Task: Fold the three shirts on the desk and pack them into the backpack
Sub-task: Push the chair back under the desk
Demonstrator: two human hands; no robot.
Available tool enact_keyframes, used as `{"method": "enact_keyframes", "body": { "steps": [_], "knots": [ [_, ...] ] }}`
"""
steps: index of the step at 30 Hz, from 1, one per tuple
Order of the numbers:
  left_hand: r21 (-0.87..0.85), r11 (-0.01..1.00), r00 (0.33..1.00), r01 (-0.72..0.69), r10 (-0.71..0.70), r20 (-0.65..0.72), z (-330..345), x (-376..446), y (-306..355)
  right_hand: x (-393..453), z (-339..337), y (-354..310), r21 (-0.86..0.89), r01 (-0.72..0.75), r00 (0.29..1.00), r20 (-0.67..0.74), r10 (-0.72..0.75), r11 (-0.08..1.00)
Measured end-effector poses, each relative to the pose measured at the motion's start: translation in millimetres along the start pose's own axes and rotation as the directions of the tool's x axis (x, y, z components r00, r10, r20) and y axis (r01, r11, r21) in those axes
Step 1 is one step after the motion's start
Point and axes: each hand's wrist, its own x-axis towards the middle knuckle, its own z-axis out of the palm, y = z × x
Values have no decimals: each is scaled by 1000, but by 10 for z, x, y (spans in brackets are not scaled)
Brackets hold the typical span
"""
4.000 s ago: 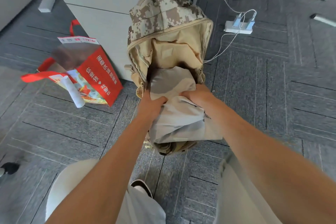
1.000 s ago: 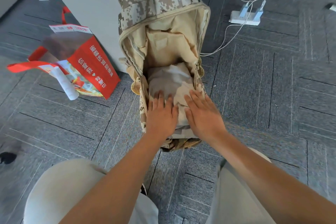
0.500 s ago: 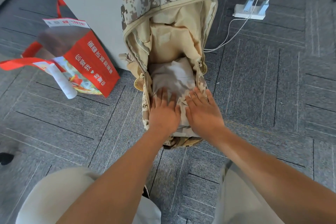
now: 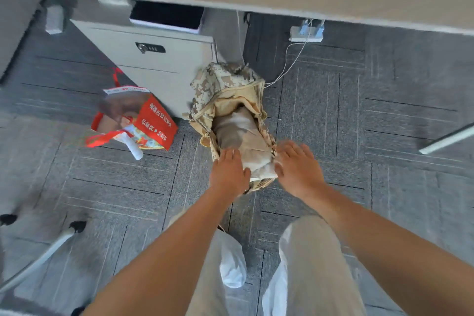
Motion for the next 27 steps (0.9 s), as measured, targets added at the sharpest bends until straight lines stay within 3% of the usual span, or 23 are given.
{"method": "enact_keyframes", "body": {
  "steps": [5,9,16,21,27],
  "knots": [
    [13,998,998,-64,64,7,-1164,-1267,476,-978,-1488,-73,-17,-59,997,52,60,998],
    [-6,986,986,-169,169,6,-1946,-2133,965,-1800,-2449,-46,1,-131,991,15,131,991],
    [132,891,895,-435,444,-46,-2574,-2927,1809,-3091,-3054,204,94,-400,909,-82,408,912],
    [214,683,703,-698,710,28,-2512,-3419,2373,-4284,-2992,111,231,-716,667,-51,744,658],
    [263,345,409,-901,877,252,-1796,-4597,2767,-5999,-2502,-784,430,-879,254,56,965,207]
  ]
}}
